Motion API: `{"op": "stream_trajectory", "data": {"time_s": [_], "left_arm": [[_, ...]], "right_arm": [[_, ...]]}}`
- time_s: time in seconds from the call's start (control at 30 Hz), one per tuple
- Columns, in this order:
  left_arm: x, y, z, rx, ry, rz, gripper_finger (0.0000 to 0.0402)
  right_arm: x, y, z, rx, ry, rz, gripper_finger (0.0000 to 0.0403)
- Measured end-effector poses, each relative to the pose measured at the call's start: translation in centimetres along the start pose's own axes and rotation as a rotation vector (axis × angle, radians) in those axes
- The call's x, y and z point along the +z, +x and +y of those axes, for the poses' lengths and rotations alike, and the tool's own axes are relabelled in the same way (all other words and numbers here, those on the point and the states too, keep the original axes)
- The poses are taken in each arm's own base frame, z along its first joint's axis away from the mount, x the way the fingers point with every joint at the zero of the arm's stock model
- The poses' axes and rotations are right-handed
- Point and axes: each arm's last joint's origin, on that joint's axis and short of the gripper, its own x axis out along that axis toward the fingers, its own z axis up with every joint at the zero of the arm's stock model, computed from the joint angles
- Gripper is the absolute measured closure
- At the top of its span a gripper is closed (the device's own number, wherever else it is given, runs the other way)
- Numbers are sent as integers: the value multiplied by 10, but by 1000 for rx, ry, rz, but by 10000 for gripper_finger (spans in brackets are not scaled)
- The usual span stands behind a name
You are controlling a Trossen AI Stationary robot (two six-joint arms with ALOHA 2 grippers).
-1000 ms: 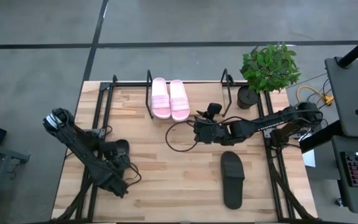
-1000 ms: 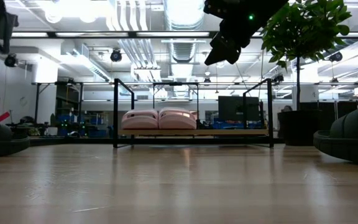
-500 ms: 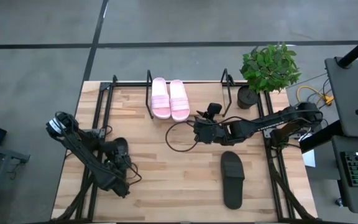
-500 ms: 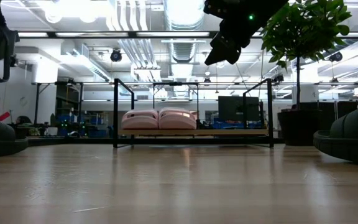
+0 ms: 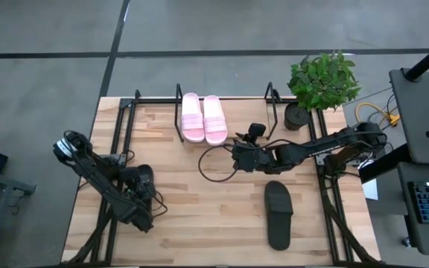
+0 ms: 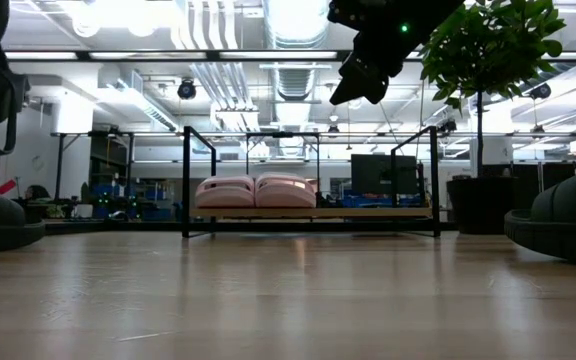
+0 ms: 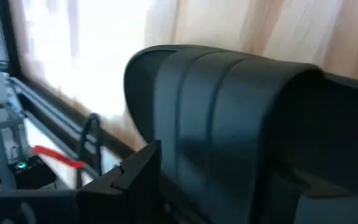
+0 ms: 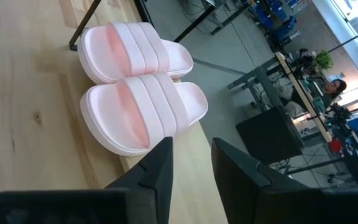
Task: Pick and place slides into the shelf
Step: Put the left black slides on the shelf
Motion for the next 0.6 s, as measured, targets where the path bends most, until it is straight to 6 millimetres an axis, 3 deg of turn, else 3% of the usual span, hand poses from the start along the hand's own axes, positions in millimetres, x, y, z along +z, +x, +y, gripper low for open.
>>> {"op": "stream_trajectory", "data": {"time_s": [0.13,0.33,0.6], "left_arm": [[-1,6,-3,-22,-7,-8,263],[-2,6,-1,-22,0,-6,384],[-1,-9,9,-55,13,-25,399]], "right_arm": [[0,0,0,0,-8,0,302],[0,0,0,0,-28,1,301],[0,0,-1,0,-47,1,308]]}}
